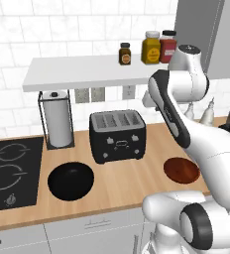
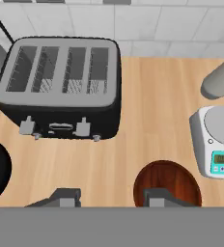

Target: Pick up the bowls on the counter and stack them on top of one another in the open cabinet. Place the smaller bowl on top of the larger bowl.

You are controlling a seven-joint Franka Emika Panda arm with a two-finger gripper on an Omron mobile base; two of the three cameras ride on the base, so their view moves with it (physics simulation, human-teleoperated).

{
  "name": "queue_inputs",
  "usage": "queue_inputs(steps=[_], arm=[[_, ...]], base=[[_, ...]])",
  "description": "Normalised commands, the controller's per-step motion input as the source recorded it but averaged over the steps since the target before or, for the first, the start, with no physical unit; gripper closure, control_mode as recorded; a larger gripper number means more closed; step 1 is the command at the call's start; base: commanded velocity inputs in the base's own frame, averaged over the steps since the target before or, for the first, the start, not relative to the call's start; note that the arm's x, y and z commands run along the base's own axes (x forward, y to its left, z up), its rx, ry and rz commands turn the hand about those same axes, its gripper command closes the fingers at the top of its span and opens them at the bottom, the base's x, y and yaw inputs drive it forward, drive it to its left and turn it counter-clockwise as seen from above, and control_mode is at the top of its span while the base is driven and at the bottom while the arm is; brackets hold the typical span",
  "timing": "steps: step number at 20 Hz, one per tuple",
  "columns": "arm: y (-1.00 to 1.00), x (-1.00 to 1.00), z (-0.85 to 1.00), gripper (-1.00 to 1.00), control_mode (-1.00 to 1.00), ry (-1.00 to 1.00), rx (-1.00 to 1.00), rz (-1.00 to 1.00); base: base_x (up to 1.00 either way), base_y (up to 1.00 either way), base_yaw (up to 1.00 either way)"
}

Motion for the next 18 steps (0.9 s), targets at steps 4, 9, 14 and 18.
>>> queue_inputs(steps=[4, 9, 14, 18], arm=[[-0.47, -0.16, -0.32, -1.00, -1.00, 0.00, -0.01, -0.02], [-0.84, -0.17, -0.97, -1.00, -1.00, 0.00, -0.07, 0.00], [-0.13, 0.03, -1.00, -1.00, -1.00, 0.08, -0.14, 0.00], [0.10, 0.12, -1.00, -1.00, -1.00, 0.06, -0.03, 0.00]], base=[[0.00, 0.00, 0.00], [0.00, 0.00, 0.00], [0.00, 0.00, 0.00], [0.00, 0.00, 0.00]])
